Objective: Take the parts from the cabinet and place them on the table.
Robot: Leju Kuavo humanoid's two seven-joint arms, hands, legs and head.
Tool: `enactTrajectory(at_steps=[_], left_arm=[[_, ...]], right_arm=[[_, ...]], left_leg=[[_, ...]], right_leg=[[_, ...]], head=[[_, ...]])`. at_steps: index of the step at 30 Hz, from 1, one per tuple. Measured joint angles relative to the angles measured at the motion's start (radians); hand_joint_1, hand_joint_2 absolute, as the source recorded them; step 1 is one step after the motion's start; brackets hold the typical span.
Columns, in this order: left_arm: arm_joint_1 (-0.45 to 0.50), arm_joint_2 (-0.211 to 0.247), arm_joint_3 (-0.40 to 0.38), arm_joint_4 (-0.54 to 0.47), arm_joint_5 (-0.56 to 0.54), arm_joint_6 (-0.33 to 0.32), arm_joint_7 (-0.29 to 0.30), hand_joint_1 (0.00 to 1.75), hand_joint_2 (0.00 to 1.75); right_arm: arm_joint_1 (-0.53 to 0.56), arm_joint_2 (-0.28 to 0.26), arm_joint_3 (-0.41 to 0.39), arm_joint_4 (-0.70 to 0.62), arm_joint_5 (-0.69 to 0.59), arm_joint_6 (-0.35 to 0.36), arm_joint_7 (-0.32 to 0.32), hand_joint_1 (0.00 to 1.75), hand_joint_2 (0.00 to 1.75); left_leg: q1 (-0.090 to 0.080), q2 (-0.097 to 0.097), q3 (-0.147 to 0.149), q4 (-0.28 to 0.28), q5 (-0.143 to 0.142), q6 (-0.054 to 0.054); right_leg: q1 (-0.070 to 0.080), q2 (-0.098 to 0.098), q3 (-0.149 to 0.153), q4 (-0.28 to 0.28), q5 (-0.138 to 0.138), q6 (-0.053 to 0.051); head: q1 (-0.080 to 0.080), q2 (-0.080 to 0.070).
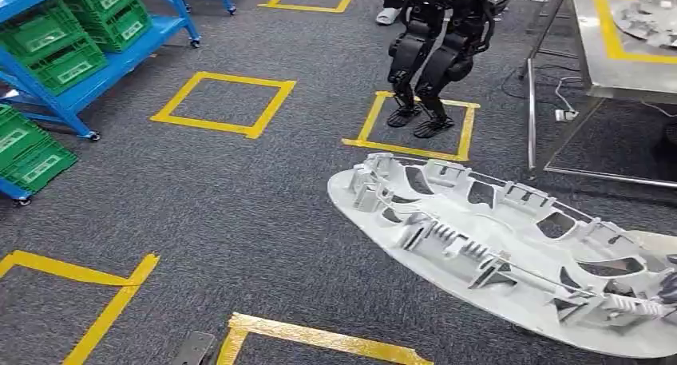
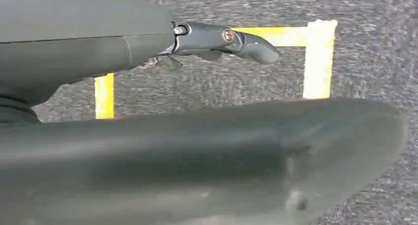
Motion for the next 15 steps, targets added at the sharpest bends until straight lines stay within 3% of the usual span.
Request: enactTrajectory(at_steps=[1,2,3,6,7,8,11,12,13,15], left_arm=[[0.0,0.0,0.0,0.0,0.0,0.0,0.0,0.0,0.0],[-0.001,0.007,0.0,0.0,0.0,0.0,0.0,0.0,0.0],[-0.001,0.003,0.0,0.0,-0.003,0.0,0.0,0.0,0.0],[-0.008,0.002,0.0,0.0,-0.017,0.001,0.0,0.0,0.0],[-0.01,0.001,0.0,0.0,-0.022,0.003,0.0,0.0,0.0],[-0.011,-0.001,0.0,0.0,-0.022,0.008,0.0,0.0,0.0],[-0.009,-0.007,0.0,0.0,-0.023,0.009,0.002,0.0,0.0],[-0.008,-0.008,0.0,0.0,-0.021,0.009,0.003,0.0,0.0],[-0.008,-0.009,0.0,0.0,-0.017,0.008,0.003,0.0,0.0],[-0.008,-0.01,0.0,0.0,-0.013,0.008,0.003,0.0,0.0]], right_arm=[[0.0,0.0,0.0,0.0,0.0,0.002,0.001,1.75,1.75],[0.0,0.0,-0.001,0.0,0.0,0.004,0.002,1.75,1.75],[-0.004,0.0,-0.001,0.001,0.0,0.007,0.002,1.75,1.75],[0.009,0.0,-0.004,0.0,0.002,0.005,0.003,1.75,1.75],[0.017,0.0,-0.007,-0.005,0.0,0.005,0.005,1.75,1.75],[0.027,0.0,-0.011,-0.009,-0.004,0.005,0.006,1.75,1.75],[0.034,0.0,-0.026,-0.011,-0.017,0.016,0.006,1.75,1.75],[0.04,0.001,-0.031,-0.011,-0.016,0.017,0.007,1.75,1.75],[0.043,0.001,-0.034,-0.011,-0.013,0.017,0.012,1.75,1.75],[0.046,0.008,-0.04,-0.011,-0.008,0.017,0.018,1.75,1.75]], left_leg=[[-0.006,-0.018,0.038,-0.09,0.047,0.015],[-0.009,-0.049,0.056,-0.125,0.044,0.035],[-0.007,-0.05,0.058,-0.147,0.046,0.036],[-0.015,-0.04,0.061,-0.164,0.048,0.034],[0.001,-0.029,0.07,-0.188,0.061,0.026],[-0.002,-0.023,0.075,-0.196,0.064,0.027],[-0.003,0.0,0.073,-0.194,0.066,0.03],[-0.003,0.009,0.072,-0.194,0.065,0.03],[-0.003,0.016,0.072,-0.192,0.063,0.027],[0.0,0.03,0.073,-0.188,0.059,0.02]], right_leg=[[0.002,0.008,0.002,0.0,0.0,0.0],[-0.003,0.011,0.0,0.0,0.001,0.0],[0.001,0.02,-0.005,0.003,0.003,0.004],[-0.008,0.033,-0.016,-0.006,0.015,0.025],[-0.008,0.028,-0.023,0.003,0.008,0.027],[-0.005,-0.002,-0.034,0.025,-0.011,0.031],[-0.012,-0.035,-0.133,0.232,-0.111,0.047],[-0.014,-0.038,-0.156,0.277,-0.121,0.052],[-0.017,-0.04,-0.154,0.274,-0.107,0.056],[-0.022,-0.049,-0.084,0.148,-0.034,0.061]], head=[[0.0,0.0],[0.004,0.0],[0.005,0.0],[-0.004,0.0],[-0.003,0.0],[0.0,0.0],[0.002,0.0],[0.002,0.0],[0.003,0.0],[0.002,0.0]])
